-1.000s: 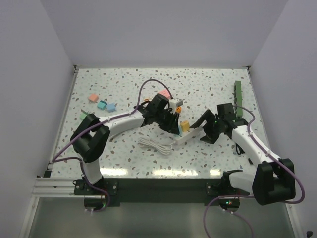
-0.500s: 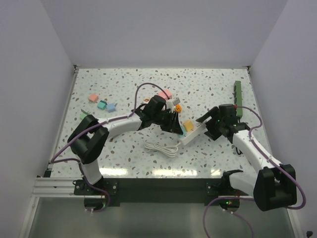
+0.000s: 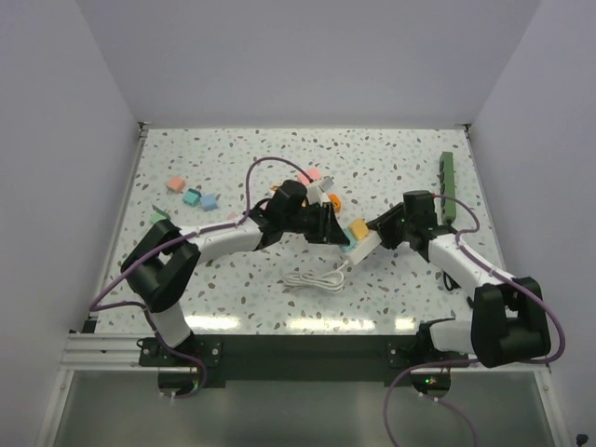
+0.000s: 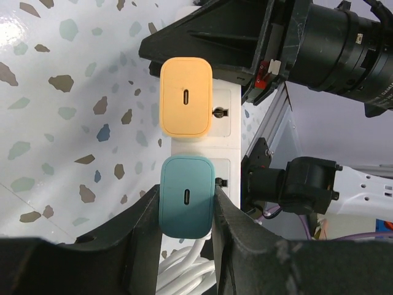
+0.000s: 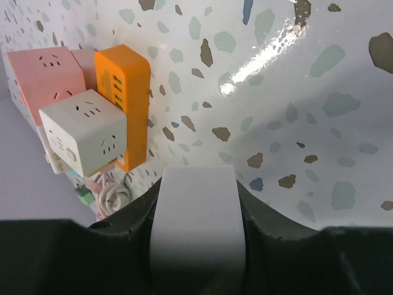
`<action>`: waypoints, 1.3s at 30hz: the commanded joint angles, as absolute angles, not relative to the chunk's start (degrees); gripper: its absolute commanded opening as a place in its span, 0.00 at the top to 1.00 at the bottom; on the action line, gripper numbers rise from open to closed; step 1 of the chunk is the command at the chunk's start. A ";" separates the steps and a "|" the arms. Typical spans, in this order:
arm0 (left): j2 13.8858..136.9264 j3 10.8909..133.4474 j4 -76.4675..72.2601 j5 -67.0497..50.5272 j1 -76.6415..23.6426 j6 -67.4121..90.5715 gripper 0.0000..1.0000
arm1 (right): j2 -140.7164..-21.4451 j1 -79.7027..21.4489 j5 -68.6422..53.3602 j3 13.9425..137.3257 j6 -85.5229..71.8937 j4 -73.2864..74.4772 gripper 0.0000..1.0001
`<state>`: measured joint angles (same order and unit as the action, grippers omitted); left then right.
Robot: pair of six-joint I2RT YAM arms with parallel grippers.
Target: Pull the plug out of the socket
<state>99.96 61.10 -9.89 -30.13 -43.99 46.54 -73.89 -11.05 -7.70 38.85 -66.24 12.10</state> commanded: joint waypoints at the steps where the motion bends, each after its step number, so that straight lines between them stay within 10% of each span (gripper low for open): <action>1: 98.09 62.23 -22.15 -30.15 -43.95 49.75 1.00 | -75.32 -11.69 -9.14 38.58 -65.23 11.15 1.00; 15: 87.63 61.17 -2.13 -40.79 -21.19 34.99 1.00 | -76.91 -9.40 0.97 43.77 -43.51 24.35 1.00; 32: 93.60 65.74 21.27 -12.93 14.41 20.30 1.00 | -80.77 -7.56 -2.45 58.53 -36.04 29.88 1.00; 39: 95.54 63.99 20.39 -7.13 15.64 20.21 0.45 | -81.12 -7.47 -7.38 59.24 -34.37 30.06 1.00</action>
